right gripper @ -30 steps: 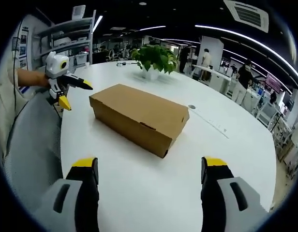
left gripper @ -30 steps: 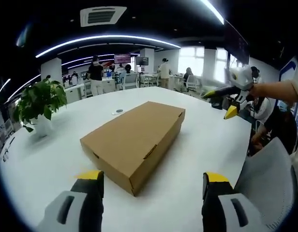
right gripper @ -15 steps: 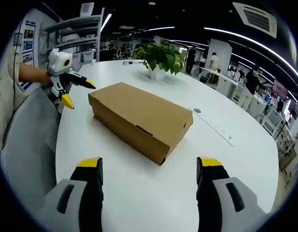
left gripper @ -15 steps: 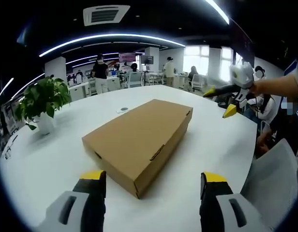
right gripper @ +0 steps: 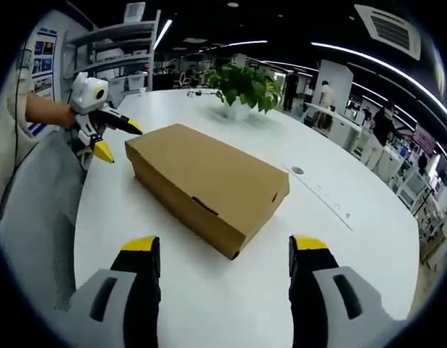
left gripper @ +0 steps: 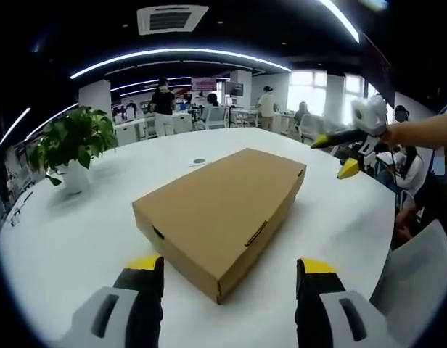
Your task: Operate the shoe box by opening the lid, removing the specified soft item, and placing it in the target area until the item is outside and the box remains undamaged.
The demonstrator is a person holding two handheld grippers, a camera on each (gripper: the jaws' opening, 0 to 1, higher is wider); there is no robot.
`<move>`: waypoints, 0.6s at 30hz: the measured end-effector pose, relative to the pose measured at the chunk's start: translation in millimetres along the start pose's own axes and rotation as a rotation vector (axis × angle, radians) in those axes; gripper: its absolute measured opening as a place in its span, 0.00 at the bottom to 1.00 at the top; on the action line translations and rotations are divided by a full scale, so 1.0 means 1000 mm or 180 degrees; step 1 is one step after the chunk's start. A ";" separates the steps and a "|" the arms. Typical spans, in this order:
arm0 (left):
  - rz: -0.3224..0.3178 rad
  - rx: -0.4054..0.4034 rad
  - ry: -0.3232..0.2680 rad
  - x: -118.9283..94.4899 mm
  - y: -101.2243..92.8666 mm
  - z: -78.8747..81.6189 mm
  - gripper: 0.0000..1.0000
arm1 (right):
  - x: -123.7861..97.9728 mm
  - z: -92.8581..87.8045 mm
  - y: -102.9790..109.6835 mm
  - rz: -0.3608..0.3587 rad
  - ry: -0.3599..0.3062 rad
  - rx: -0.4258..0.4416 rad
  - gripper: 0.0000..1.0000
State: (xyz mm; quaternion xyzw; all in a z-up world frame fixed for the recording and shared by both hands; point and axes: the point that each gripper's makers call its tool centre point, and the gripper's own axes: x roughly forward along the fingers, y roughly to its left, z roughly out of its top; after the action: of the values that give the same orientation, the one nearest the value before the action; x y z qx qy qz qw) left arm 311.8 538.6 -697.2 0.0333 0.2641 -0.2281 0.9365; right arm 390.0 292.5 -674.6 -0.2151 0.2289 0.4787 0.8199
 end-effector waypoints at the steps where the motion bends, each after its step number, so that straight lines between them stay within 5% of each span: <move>1: 0.0007 0.0004 0.0003 0.001 0.001 0.000 0.77 | 0.001 0.000 -0.001 0.0002 -0.0001 -0.0001 0.66; 18: 0.0211 -0.0093 0.0082 0.014 0.015 -0.004 0.67 | 0.029 0.005 -0.005 0.0101 0.0020 0.0037 0.62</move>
State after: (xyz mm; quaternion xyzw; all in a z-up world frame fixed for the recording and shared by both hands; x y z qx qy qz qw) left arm 327.9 547.0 -708.5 0.0313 0.2782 -0.1927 0.9405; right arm 407.8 313.2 -687.1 -0.2082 0.2377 0.4895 0.8127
